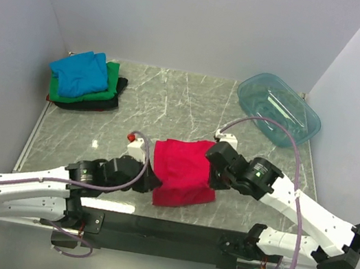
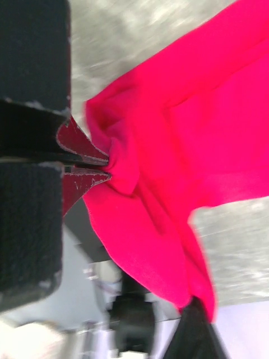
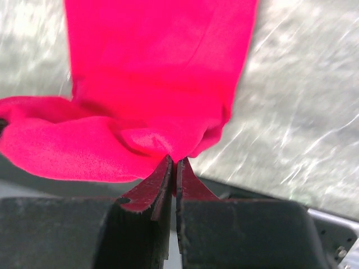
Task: Fold and stack the t-shirts
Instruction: Fold the tshirt
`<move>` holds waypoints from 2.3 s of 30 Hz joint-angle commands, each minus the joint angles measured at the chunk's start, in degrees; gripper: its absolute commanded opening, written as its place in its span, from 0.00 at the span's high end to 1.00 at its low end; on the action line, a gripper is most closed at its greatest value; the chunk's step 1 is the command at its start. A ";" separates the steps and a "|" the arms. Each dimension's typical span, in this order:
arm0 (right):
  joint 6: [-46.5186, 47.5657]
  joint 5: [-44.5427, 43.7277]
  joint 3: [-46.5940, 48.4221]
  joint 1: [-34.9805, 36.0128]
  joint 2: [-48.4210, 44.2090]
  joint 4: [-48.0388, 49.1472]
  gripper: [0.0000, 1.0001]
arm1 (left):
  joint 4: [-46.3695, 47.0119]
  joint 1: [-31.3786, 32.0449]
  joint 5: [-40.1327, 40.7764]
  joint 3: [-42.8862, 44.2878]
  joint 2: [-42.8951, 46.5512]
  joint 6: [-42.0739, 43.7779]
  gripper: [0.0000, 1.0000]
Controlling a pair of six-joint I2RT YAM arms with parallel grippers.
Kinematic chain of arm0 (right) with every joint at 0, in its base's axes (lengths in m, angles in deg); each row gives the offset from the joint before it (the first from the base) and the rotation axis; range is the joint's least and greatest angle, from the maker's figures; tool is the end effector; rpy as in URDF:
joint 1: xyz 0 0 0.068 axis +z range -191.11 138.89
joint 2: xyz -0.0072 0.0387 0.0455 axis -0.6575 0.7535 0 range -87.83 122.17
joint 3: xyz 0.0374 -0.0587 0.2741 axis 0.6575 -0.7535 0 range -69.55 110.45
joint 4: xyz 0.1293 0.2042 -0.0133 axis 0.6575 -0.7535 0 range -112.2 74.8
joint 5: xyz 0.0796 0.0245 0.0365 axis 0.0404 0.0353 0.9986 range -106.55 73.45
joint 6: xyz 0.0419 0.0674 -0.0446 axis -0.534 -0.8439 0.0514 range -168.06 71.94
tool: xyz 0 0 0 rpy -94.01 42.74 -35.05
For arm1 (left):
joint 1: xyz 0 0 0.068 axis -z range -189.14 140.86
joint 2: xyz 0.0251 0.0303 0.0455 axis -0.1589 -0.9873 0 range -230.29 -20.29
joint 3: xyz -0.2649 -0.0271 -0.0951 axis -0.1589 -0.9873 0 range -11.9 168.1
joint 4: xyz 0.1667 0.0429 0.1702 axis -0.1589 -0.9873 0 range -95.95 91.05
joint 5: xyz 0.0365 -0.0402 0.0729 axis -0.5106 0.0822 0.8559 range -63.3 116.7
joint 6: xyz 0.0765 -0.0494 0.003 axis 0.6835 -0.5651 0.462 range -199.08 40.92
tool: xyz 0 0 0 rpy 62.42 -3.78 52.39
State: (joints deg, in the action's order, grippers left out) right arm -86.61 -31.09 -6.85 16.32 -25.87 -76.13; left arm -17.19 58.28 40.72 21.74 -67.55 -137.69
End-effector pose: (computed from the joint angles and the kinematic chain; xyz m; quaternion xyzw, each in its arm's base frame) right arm 0.1198 0.1496 0.2858 -0.1251 0.9509 0.1077 0.2617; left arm 0.0935 -0.1733 0.2395 0.0075 0.8695 -0.3814 0.3138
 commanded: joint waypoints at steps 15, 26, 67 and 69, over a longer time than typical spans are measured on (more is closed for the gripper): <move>13.67 -3.48 7.17 -13.74 13.10 14.08 1.00 | 11.55 -19.69 -4.43 5.55 -11.35 13.69 1.00; 15.96 -2.07 7.61 -18.49 27.06 20.40 1.00 | 17.89 -26.80 -9.19 5.64 -23.83 17.91 1.00; 14.47 13.51 16.23 -22.71 45.54 36.32 0.46 | 17.80 -33.32 -13.58 -5.87 -14.79 14.49 0.08; 13.76 9.64 15.36 -22.80 44.05 36.84 0.46 | 19.73 -33.32 -14.45 -6.66 -14.52 14.40 0.08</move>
State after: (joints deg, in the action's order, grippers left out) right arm -71.13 -13.91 6.94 -5.89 21.67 -41.33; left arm -1.04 25.10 28.46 16.35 -83.24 -122.43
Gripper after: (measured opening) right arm 0.536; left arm 0.922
